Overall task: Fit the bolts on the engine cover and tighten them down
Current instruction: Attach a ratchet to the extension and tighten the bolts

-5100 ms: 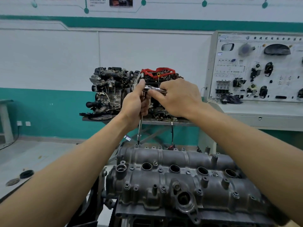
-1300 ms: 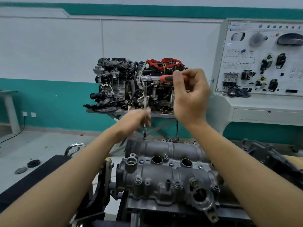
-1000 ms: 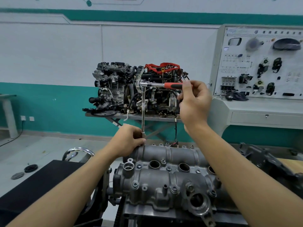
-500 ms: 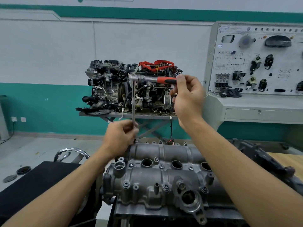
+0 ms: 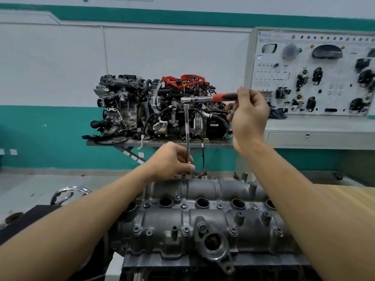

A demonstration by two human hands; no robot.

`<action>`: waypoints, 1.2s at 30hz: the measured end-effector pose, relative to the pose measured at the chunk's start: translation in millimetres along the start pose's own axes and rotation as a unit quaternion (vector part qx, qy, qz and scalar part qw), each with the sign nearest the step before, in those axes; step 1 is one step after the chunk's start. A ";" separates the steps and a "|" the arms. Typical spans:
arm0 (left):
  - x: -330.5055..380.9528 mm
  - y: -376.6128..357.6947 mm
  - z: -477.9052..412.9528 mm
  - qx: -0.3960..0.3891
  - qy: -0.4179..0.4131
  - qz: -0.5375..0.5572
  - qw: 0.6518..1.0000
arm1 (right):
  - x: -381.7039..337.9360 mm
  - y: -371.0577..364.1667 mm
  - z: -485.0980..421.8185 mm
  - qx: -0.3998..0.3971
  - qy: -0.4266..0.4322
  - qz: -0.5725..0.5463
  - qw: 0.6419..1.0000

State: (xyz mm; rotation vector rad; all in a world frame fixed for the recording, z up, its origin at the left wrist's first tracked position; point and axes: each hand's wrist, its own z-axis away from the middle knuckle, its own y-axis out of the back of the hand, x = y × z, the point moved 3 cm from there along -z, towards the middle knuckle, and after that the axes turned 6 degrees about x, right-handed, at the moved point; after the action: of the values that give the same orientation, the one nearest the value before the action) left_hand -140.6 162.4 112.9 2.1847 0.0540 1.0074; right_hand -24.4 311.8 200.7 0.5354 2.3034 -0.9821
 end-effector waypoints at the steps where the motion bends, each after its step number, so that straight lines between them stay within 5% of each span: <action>1: -1.5 2.4 -1.6 0.017 0.002 0.003 1.000 | 1.2 3.9 -1.2 0.002 -0.004 -0.003 1.000; 15: -17.4 1.4 -2.0 0.009 0.016 -0.017 1.000 | 24.8 20.7 -15.8 -0.026 0.015 0.100 0.995; 20: -18.9 1.9 -2.7 0.002 0.012 -0.035 0.999 | 13.0 15.4 -37.1 -0.130 0.054 0.288 0.947; 22: -18.7 1.5 -2.9 -0.006 0.005 -0.042 0.999 | 7.9 9.1 -42.5 -0.190 0.174 0.396 0.882; 26: -15.7 -0.1 -2.7 -0.014 -0.004 -0.054 0.998 | 9.3 -19.5 -32.3 -0.326 0.406 0.569 0.636; 31: -13.9 4.2 0.2 -0.025 0.004 -0.038 0.999 | 17.9 -52.2 -42.0 -0.464 0.454 0.549 0.526; 36: -12.0 5.0 3.1 -0.041 0.015 -0.028 0.999 | 1.2 -79.4 -63.6 -0.492 0.621 0.518 0.322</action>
State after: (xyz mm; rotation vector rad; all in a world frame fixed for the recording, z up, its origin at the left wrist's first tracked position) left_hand -148.1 153.0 107.0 2.0827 0.0861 0.9928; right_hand -91.5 308.0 277.1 2.0907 1.8591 2.0195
